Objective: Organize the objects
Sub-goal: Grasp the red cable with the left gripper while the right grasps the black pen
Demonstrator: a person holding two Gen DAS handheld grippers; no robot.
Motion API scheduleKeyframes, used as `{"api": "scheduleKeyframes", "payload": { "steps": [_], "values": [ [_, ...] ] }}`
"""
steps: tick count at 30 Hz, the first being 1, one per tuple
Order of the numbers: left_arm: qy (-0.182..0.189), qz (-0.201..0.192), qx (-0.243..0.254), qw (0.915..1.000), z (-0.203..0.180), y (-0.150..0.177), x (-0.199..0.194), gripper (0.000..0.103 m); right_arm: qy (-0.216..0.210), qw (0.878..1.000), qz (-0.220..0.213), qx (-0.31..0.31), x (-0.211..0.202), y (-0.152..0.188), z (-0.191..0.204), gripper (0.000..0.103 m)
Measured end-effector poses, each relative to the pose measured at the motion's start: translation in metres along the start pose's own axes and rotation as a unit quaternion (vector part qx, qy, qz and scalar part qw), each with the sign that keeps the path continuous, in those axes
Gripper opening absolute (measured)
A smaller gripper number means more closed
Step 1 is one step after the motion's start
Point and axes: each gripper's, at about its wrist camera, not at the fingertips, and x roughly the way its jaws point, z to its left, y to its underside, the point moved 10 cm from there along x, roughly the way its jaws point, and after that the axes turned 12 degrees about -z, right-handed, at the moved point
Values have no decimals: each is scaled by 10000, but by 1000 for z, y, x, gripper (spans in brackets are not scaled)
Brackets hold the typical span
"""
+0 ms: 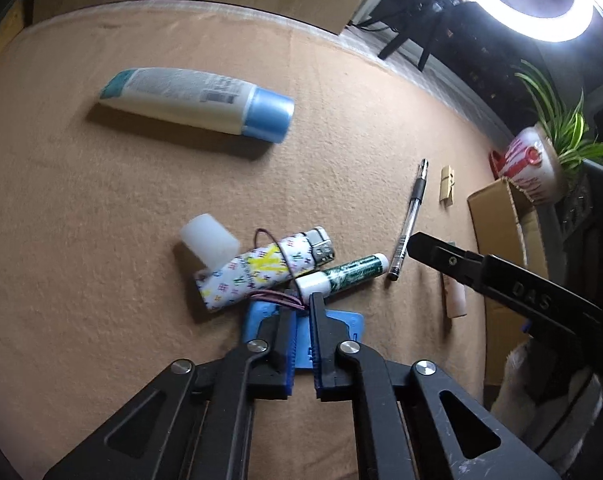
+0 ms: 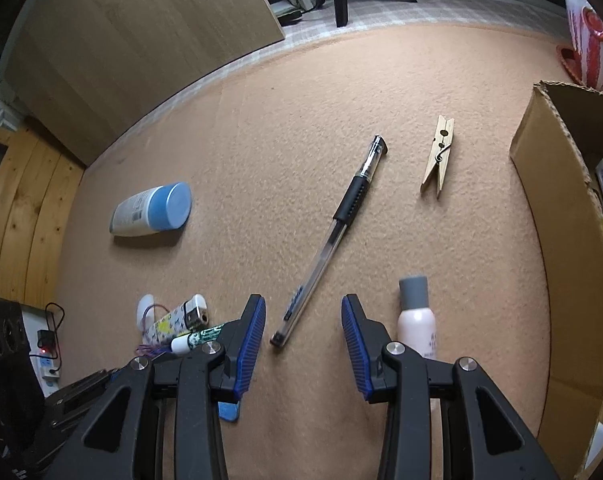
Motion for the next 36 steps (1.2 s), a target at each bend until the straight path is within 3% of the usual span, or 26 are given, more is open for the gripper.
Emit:
{"api": "scheduleKeyframes", "payload": {
  "steps": [6, 12, 18, 26, 36],
  "values": [
    [-64, -138, -158, 9998, 24, -5, -12, 4, 127, 9999, 50, 62, 14, -14, -8, 36],
    [-170, -309, -298, 9989, 48, -12, -27, 4, 401, 9988, 64, -256, 25, -27, -7, 36],
    [-111, -479, -482, 9976, 62, -21, -46, 4, 845, 9918, 19, -955, 31, -31, 6, 24],
    [282, -823, -509, 9949, 43, -48, -81, 4, 843, 9920, -72, -940, 30, -35, 8, 11],
    [620, -1047, -271, 9922, 8, -68, -103, 4, 627, 9958, -80, -657, 24, -34, 11, 8]
  ]
}}
